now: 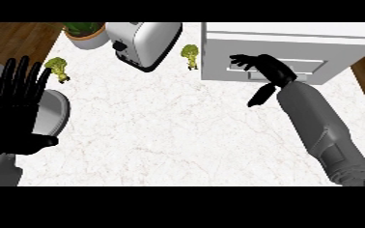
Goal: Pick up the cup, place it into the drawer and close the drawer
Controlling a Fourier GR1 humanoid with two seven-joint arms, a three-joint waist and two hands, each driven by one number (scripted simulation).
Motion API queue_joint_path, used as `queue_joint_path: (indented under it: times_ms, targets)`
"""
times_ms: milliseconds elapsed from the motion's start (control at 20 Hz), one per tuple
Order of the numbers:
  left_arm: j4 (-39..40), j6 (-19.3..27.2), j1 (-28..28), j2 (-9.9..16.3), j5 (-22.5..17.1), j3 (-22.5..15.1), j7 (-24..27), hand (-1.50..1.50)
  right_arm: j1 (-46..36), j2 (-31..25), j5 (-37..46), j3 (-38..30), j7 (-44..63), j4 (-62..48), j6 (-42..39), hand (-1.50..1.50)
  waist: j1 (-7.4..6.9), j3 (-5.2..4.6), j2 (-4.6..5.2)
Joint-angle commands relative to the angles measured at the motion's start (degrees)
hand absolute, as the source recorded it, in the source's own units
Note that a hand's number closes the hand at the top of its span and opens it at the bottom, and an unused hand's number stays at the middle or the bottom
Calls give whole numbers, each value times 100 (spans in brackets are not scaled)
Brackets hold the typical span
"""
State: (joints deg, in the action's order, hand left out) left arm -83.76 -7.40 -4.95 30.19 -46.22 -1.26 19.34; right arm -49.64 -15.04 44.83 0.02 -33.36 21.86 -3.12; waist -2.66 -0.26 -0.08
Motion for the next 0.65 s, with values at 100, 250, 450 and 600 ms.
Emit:
queue_joint_path:
  times_ms: [100, 250, 450, 600]
  targets:
    - [124, -120, -157, -7, 69, 4, -48, -150, -592, -481, -47, -345, 46, -864, 11, -150, -172, 44, 196]
    - [420, -51, -390, -205, 275, -55, 157, -150, -768, -448, -1, -317, 41, -1016, -65, -150, -159, 42, 222]
    - [321, -355, -109, -71, 175, -17, 136, -150, -805, -737, -108, -437, -71, -1088, -191, -150, -284, 42, 222]
    - [452, -130, -419, -175, 334, -73, 95, -150, -707, -609, -64, -376, -207, -1177, -57, -150, -178, 44, 217]
